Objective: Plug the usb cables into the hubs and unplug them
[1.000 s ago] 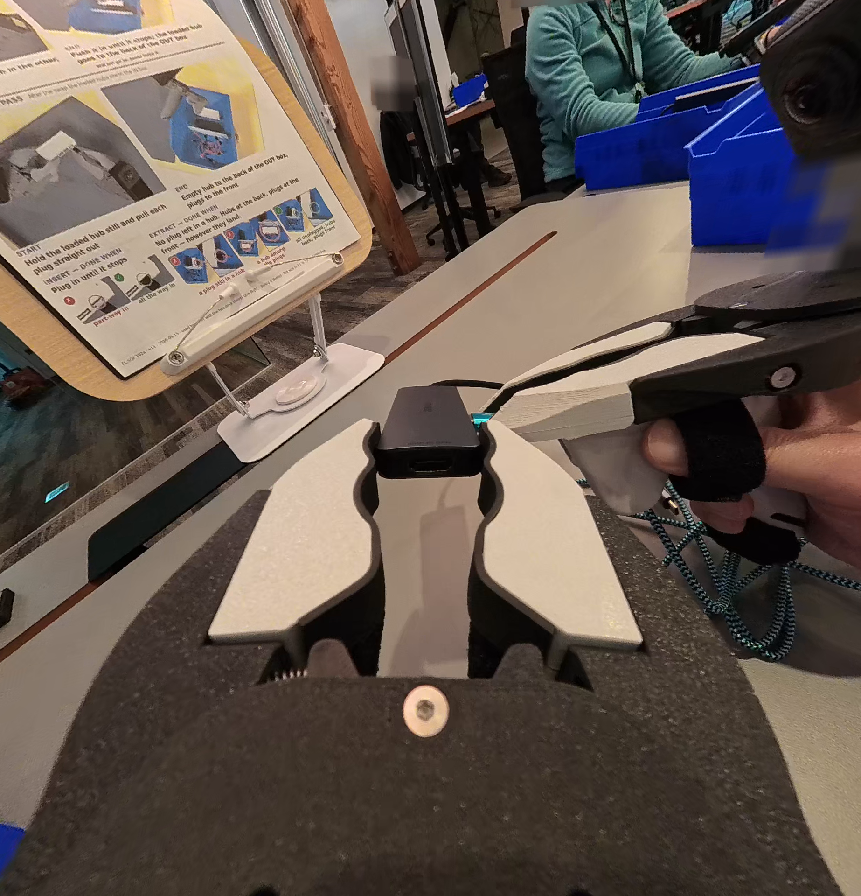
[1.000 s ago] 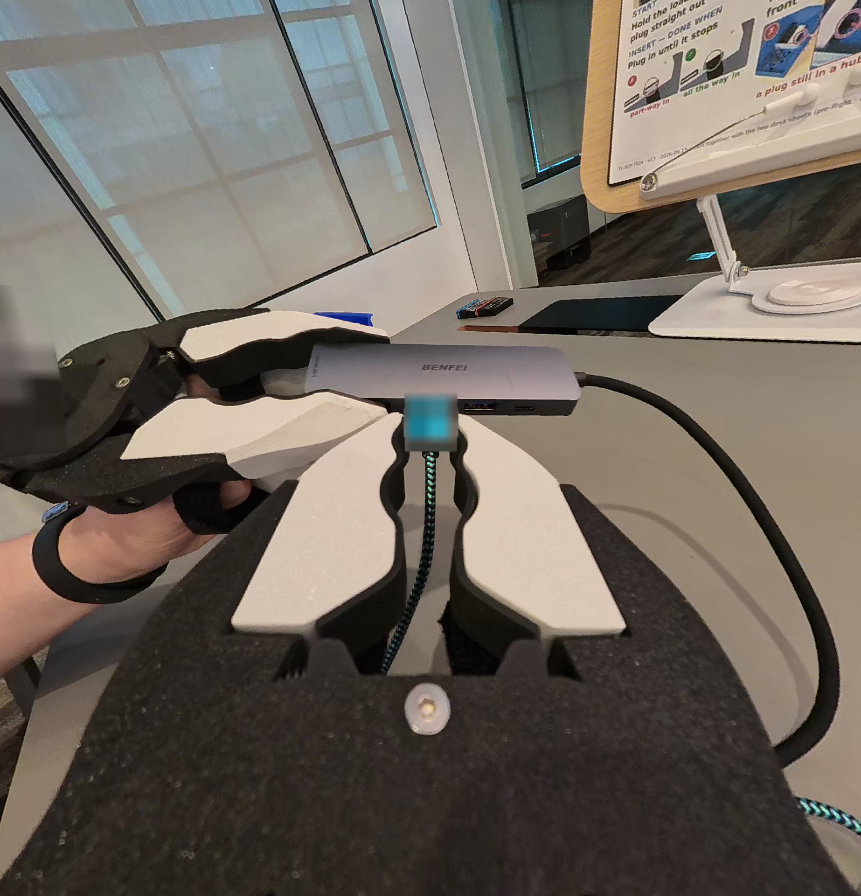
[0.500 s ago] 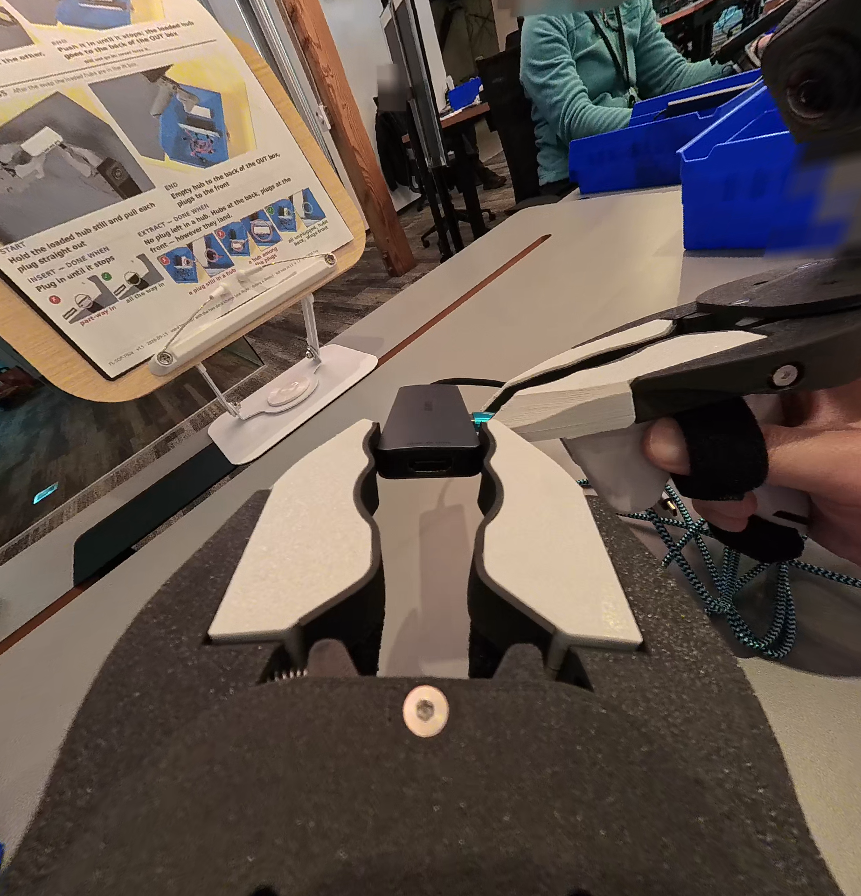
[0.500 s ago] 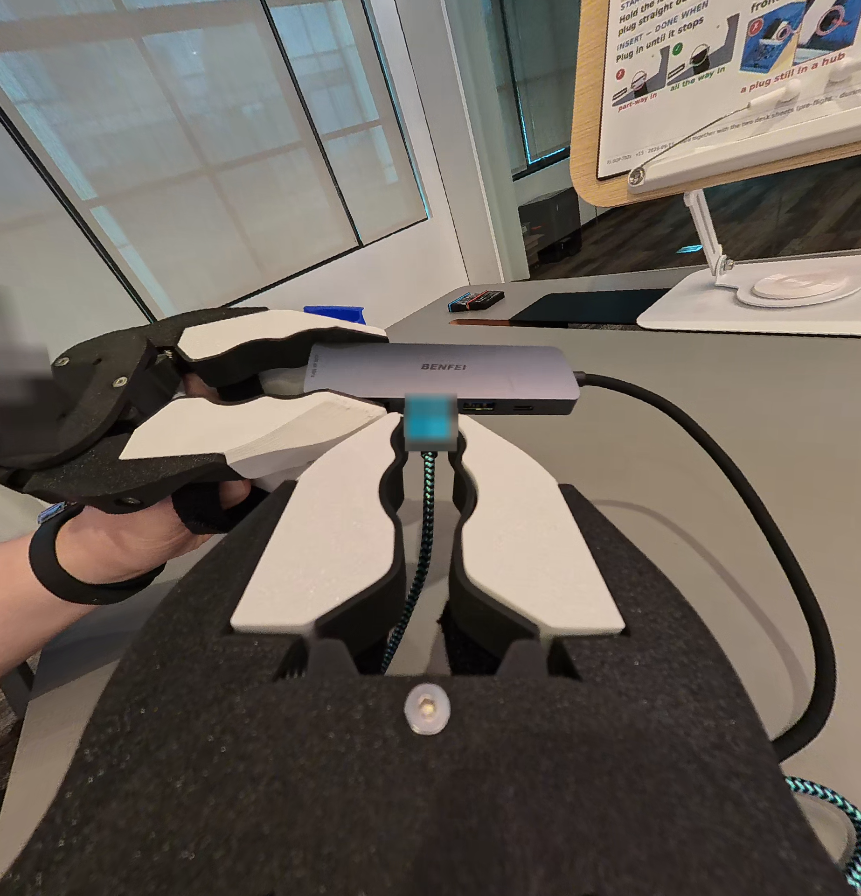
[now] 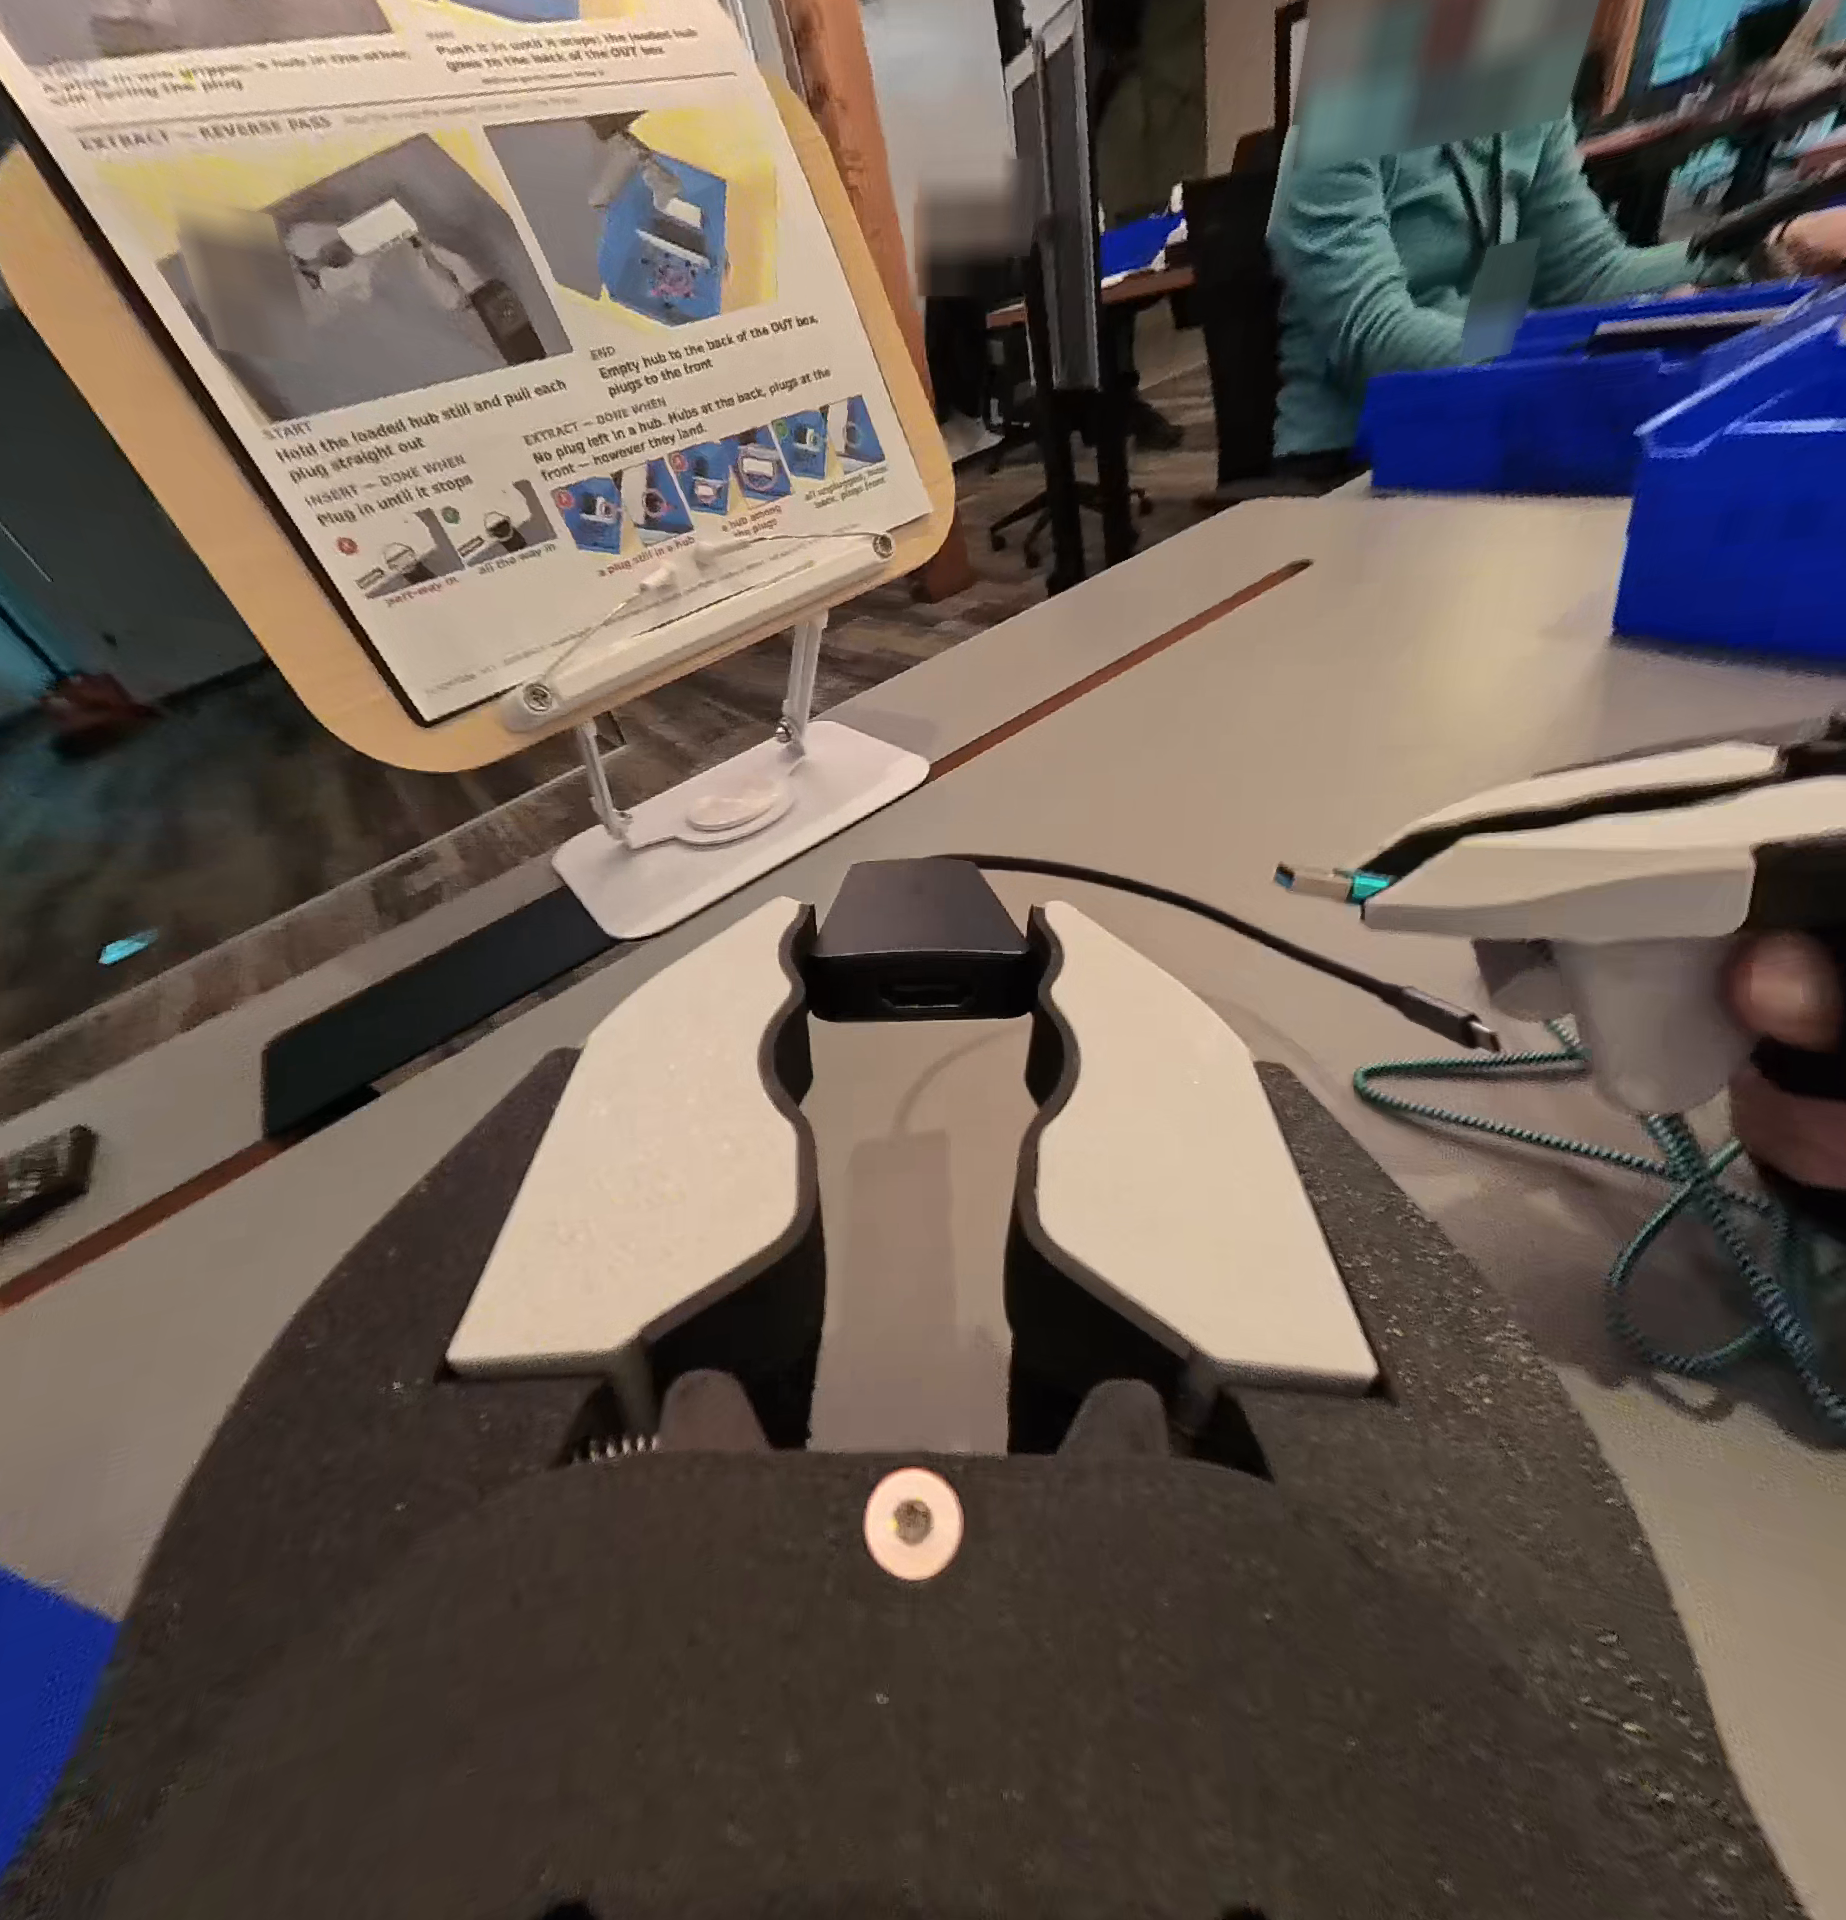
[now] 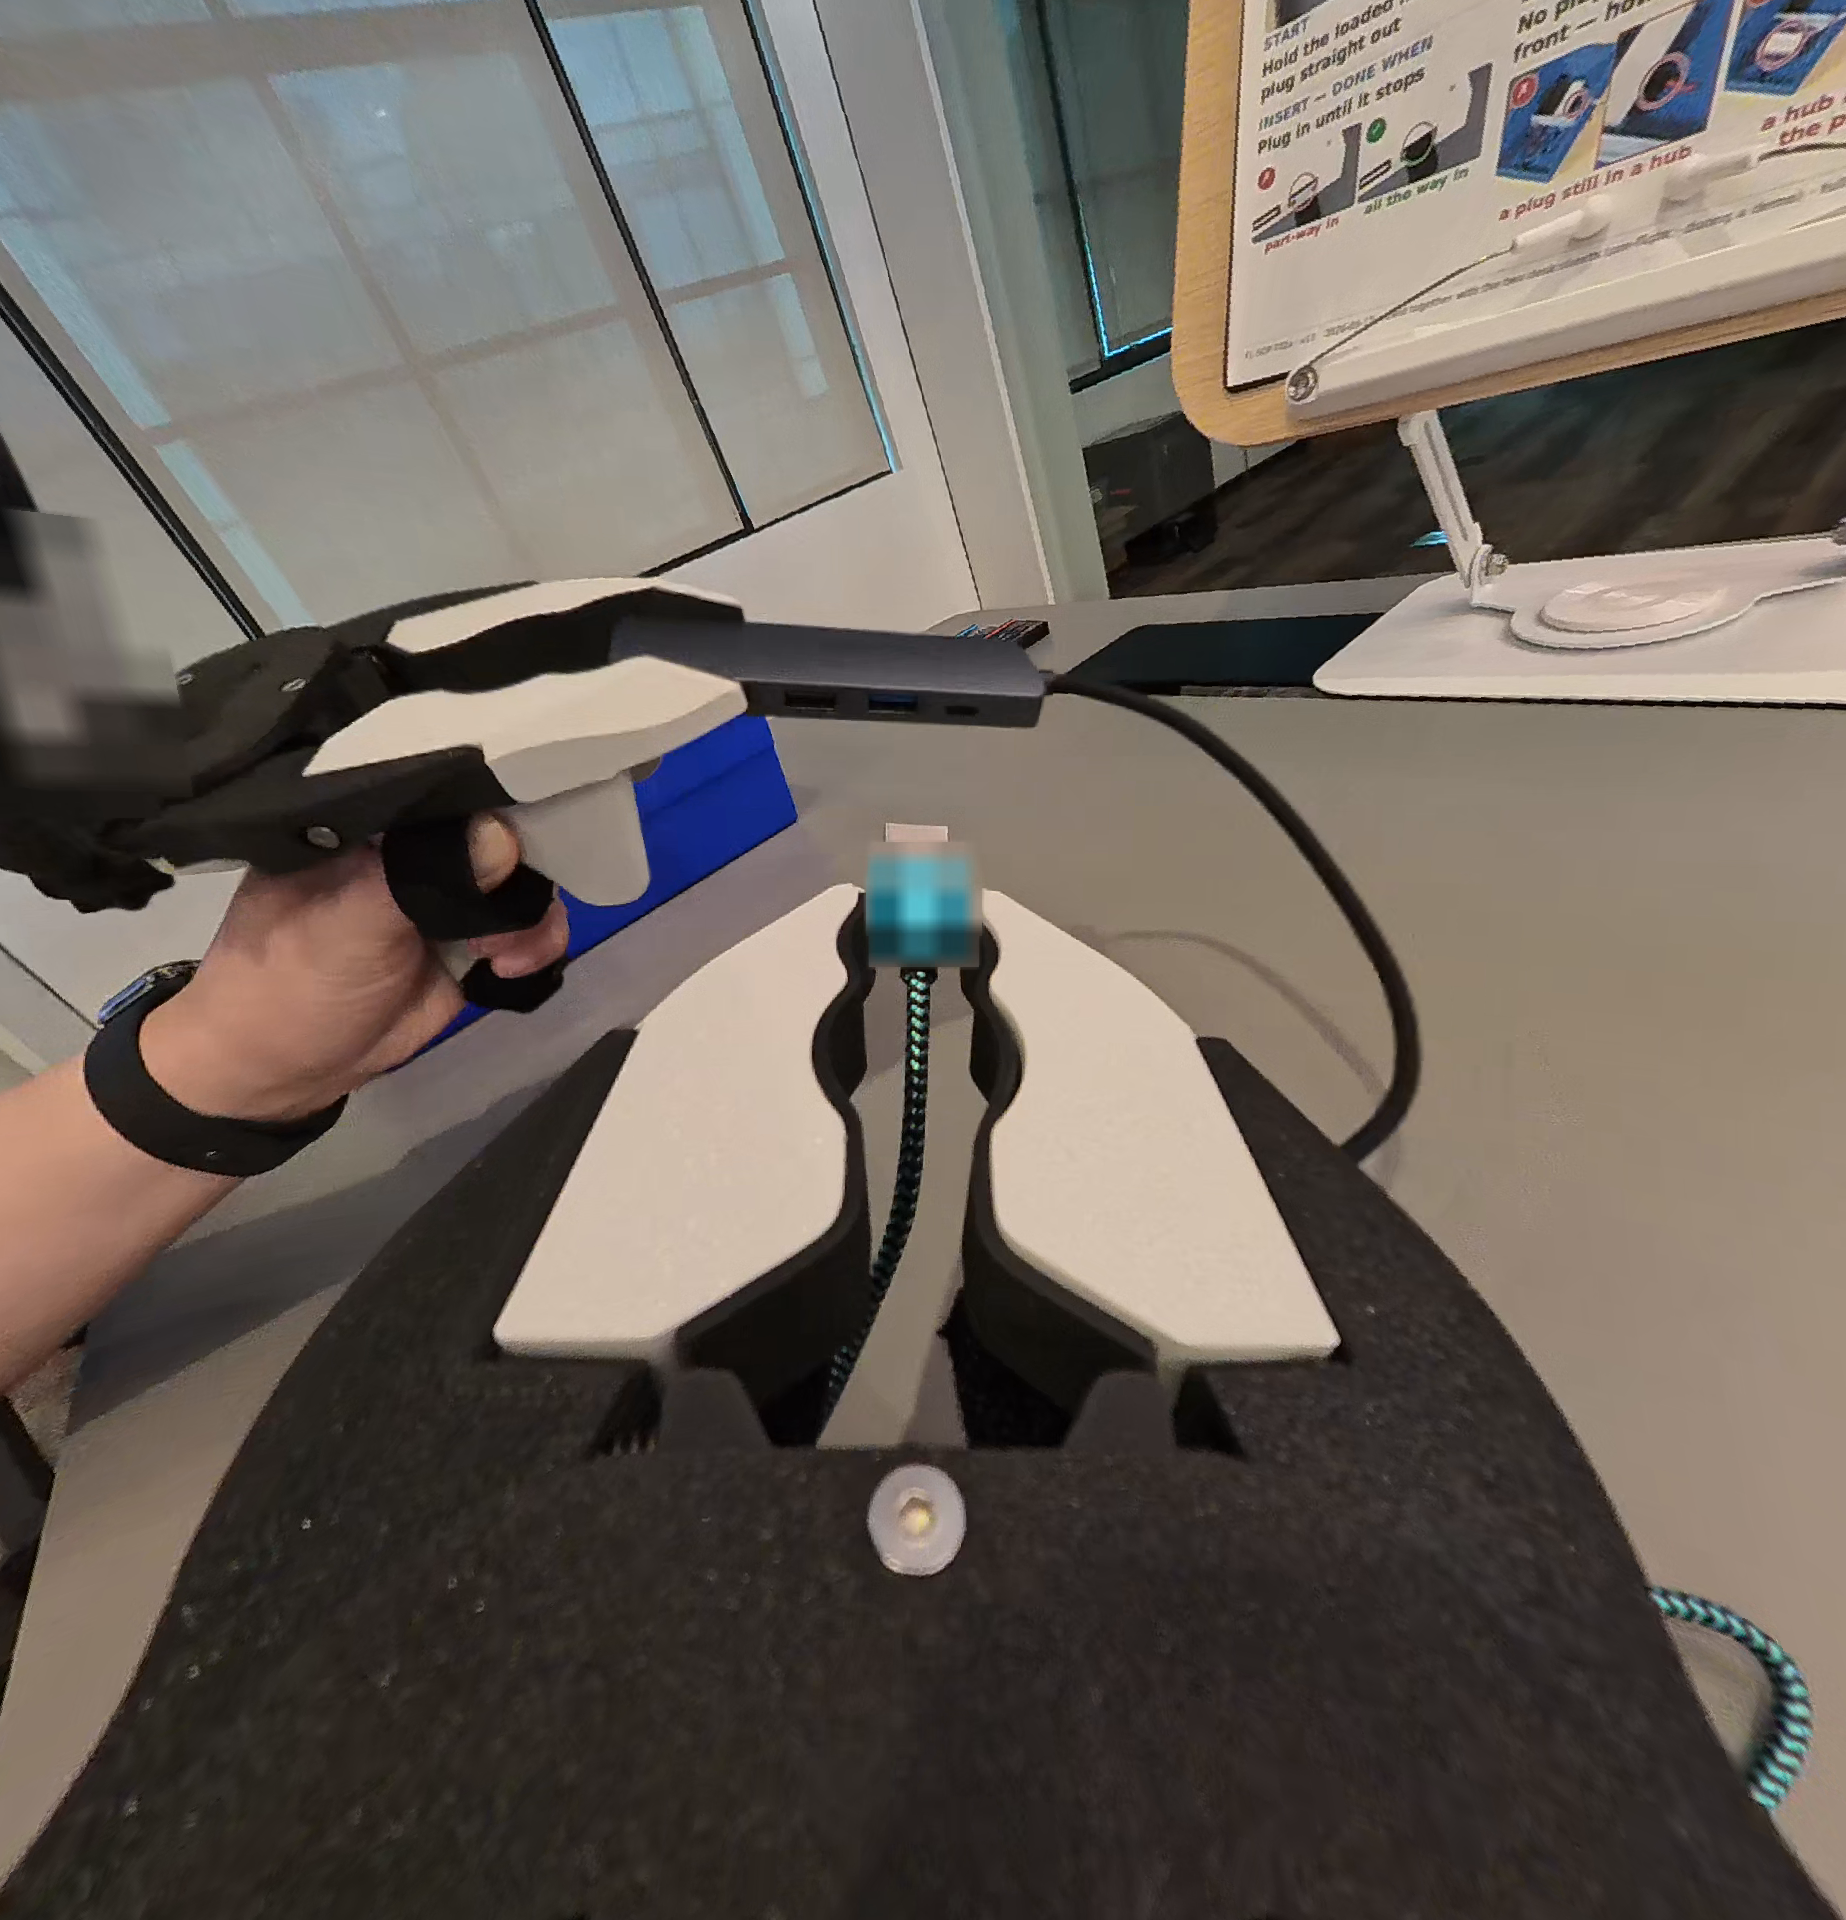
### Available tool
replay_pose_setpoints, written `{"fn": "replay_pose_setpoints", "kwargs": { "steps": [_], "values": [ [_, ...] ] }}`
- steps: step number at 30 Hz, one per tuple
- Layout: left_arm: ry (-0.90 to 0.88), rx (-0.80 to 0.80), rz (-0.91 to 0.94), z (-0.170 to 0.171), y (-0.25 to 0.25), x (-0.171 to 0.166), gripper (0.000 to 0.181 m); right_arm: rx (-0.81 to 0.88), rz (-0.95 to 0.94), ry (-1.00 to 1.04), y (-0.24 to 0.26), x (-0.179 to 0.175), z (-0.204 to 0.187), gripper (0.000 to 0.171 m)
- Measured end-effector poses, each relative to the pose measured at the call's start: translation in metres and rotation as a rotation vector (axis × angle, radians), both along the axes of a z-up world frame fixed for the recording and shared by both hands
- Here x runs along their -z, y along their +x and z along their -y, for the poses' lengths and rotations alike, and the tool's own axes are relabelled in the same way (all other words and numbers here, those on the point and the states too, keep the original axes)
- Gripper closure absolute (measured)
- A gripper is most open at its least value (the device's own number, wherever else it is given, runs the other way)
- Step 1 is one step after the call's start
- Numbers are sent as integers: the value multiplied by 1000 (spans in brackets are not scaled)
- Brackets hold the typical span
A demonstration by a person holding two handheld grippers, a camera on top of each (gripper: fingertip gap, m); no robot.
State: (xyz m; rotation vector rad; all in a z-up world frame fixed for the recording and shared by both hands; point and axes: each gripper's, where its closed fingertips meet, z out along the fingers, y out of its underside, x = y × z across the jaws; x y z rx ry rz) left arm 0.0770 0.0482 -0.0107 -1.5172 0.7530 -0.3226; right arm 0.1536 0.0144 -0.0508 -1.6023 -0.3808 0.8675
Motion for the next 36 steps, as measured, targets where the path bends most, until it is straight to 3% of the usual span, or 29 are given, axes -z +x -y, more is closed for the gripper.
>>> {"fn": "replay_pose_setpoints", "kwargs": {
  "steps": [7, 14, 21, 36],
  "values": [
    [21, -29, -59, -1, -1, 8, 143, -31, -18, 20, 3, -17, 5, 156],
    [22, -63, -10, -14, -12, -6, 143, -89, 18, 93, 39, -92, 21, 156],
    [85, -53, -24, -7, -11, -27, 143, -3, 160, 212, 102, -156, 27, 156],
    [155, -25, -50, -1, 5, -63, 143, 213, 317, 245, 221, -226, 23, 156]
  ]
}}
